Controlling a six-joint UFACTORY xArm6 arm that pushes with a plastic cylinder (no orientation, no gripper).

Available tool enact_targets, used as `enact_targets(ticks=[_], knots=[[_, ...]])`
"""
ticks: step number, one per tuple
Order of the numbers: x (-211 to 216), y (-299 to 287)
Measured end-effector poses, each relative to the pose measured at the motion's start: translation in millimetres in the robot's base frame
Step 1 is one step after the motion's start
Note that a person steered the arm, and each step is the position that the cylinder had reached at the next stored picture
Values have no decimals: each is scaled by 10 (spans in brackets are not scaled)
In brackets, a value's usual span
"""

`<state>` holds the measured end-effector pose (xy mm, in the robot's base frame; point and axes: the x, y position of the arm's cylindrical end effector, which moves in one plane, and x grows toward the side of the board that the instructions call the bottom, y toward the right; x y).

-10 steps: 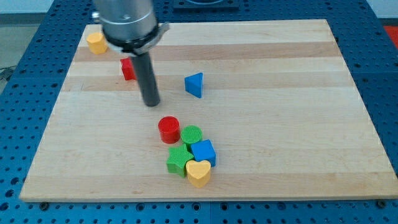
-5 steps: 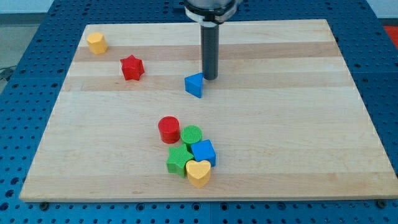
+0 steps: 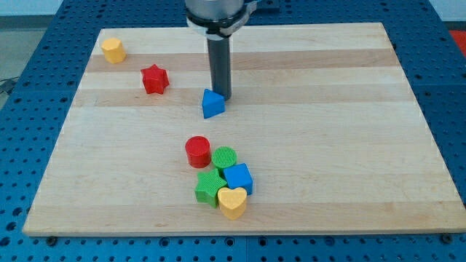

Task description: Push the blue triangle towards left

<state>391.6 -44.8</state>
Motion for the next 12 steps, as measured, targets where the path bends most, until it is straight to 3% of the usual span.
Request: enact_targets(ticks=[2,3,5,9,12], knots=[[113,-96],[134,406],[253,522],[765,-71],[341,-163]])
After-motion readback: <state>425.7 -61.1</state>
